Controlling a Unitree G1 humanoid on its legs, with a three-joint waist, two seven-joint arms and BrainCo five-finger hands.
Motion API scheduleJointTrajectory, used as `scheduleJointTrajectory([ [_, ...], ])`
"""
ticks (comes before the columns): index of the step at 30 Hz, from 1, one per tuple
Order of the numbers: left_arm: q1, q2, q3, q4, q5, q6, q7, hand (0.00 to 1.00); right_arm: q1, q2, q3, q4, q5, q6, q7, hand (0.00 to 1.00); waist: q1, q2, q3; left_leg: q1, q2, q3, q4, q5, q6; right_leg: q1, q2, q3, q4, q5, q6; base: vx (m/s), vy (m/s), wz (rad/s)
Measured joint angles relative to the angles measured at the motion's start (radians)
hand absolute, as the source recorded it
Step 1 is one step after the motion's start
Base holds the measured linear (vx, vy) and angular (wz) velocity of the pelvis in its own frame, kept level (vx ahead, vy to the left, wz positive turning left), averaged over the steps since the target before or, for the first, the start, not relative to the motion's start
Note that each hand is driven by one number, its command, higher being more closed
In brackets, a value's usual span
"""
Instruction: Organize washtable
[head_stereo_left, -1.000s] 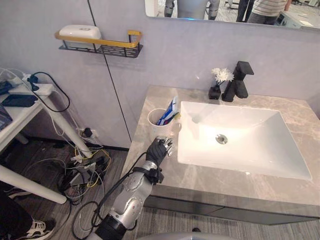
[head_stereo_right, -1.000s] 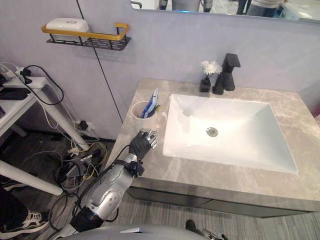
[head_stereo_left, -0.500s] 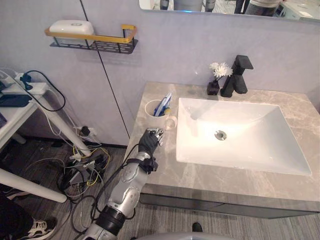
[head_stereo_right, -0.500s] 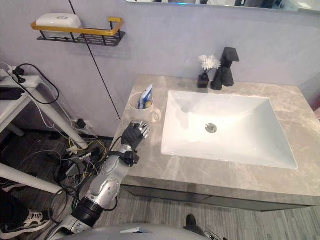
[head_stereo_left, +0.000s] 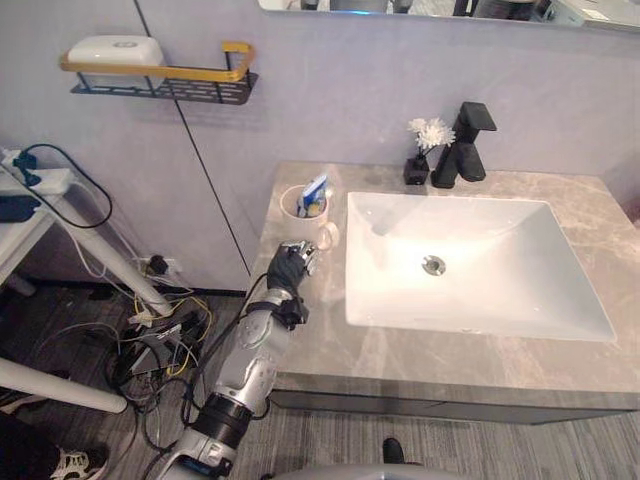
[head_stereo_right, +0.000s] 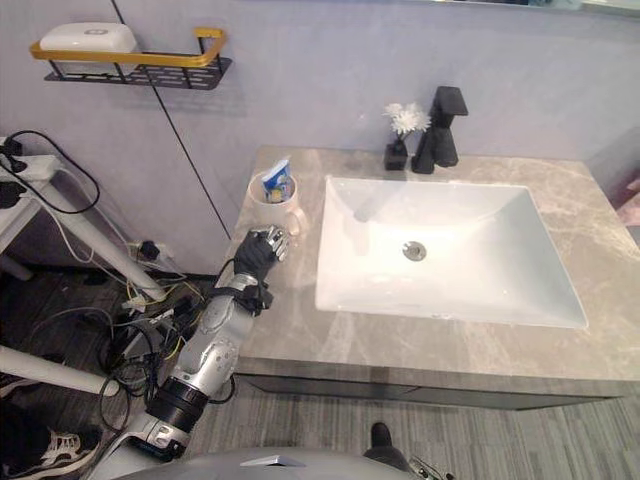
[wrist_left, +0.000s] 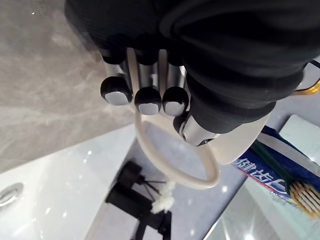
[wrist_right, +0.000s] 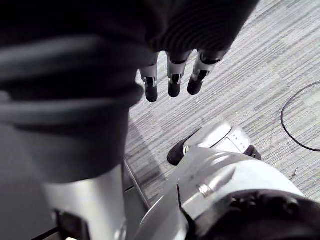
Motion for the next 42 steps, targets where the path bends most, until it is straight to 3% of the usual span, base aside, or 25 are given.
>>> scheduleJointTrajectory([
  [30,-0.201,-0.006,0.192,0.176,0.037,-0.016,0.133,1.00,-0.006,0.008,-0.039,-0.009,0.001,-0.001,0.004,0.00,-0.006,0.008,0.028,-0.007,-0.009,0.059,0.003,-0.002,0.002,-0.053,-0.002,0.057,-0.001,0.033,0.008,0.00,0.002,-0.06],
  [38,-0.214,-0.005,0.186,0.193,0.056,-0.016,0.147,1.00,-0.006,0.008,-0.039,-0.009,0.001,-0.001,0.005,0.00,-0.004,0.008,0.028,-0.008,-0.009,0.062,0.003,-0.002,0.002,-0.057,-0.002,0.060,0.000,0.033,0.007,0.00,0.000,0.00],
  [42,-0.169,-0.006,0.126,0.105,0.076,-0.017,0.128,1.00,-0.005,0.008,-0.039,-0.009,0.001,-0.001,0.006,0.00,-0.003,0.010,0.030,-0.006,-0.009,0.057,0.003,-0.002,0.003,-0.051,-0.002,0.054,0.004,0.034,0.007,0.01,0.001,0.02],
])
